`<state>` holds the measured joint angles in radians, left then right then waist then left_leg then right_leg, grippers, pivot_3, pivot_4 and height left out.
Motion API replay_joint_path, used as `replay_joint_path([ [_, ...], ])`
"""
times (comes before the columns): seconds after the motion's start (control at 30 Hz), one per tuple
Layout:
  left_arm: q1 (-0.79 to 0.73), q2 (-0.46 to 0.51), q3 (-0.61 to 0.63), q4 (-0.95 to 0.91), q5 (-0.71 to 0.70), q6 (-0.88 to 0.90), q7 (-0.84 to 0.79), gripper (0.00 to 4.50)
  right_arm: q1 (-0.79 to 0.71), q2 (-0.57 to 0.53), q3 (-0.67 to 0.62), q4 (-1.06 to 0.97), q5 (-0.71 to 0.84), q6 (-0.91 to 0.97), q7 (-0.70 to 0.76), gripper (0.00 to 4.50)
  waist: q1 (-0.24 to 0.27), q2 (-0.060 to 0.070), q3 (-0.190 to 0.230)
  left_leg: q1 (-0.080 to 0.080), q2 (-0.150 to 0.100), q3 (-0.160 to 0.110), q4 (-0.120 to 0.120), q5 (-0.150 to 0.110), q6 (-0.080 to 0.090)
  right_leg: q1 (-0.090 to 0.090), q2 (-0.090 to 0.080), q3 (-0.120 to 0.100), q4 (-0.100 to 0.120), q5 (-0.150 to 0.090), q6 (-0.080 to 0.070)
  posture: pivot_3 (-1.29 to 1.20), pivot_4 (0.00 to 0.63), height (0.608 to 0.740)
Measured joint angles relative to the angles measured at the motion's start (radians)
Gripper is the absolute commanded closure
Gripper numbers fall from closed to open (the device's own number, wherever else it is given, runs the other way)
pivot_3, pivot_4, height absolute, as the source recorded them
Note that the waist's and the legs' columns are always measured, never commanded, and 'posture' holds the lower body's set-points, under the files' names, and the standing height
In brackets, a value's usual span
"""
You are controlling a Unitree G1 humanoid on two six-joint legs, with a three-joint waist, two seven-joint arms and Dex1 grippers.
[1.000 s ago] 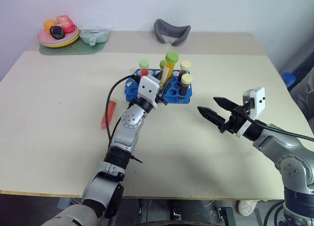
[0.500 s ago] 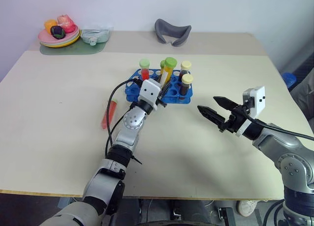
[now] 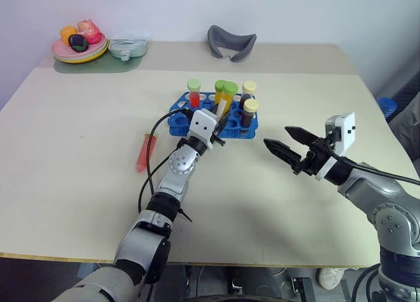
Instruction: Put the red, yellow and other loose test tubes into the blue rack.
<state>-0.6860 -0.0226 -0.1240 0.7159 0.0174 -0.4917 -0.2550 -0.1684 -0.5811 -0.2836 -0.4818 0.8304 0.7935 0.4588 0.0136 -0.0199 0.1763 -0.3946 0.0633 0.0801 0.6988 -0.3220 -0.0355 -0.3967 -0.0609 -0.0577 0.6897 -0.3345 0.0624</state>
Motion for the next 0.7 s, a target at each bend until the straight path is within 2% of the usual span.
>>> replay_joint_path([
  [0.33,-0.043,-0.016,0.022,0.099,-0.008,-0.032,-0.008,3.61,0.001,0.000,0.000,0.000,0.001,0.002,-0.005,0.00,0.000,0.000,0.000,0.000,0.000,0.000,0.000,0.000,0.000,0.000,0.000,0.000,0.000,0.000,0.000,0.00,0.150,0.707],
  [0.7,-0.042,-0.023,0.030,0.107,-0.006,-0.039,-0.024,3.61,0.004,0.000,0.000,-0.001,0.001,0.002,-0.014,0.00,0.000,0.000,0.000,0.000,0.000,0.000,0.000,0.000,0.000,0.000,0.000,0.000,0.000,0.000,0.000,0.00,0.150,0.707],
])
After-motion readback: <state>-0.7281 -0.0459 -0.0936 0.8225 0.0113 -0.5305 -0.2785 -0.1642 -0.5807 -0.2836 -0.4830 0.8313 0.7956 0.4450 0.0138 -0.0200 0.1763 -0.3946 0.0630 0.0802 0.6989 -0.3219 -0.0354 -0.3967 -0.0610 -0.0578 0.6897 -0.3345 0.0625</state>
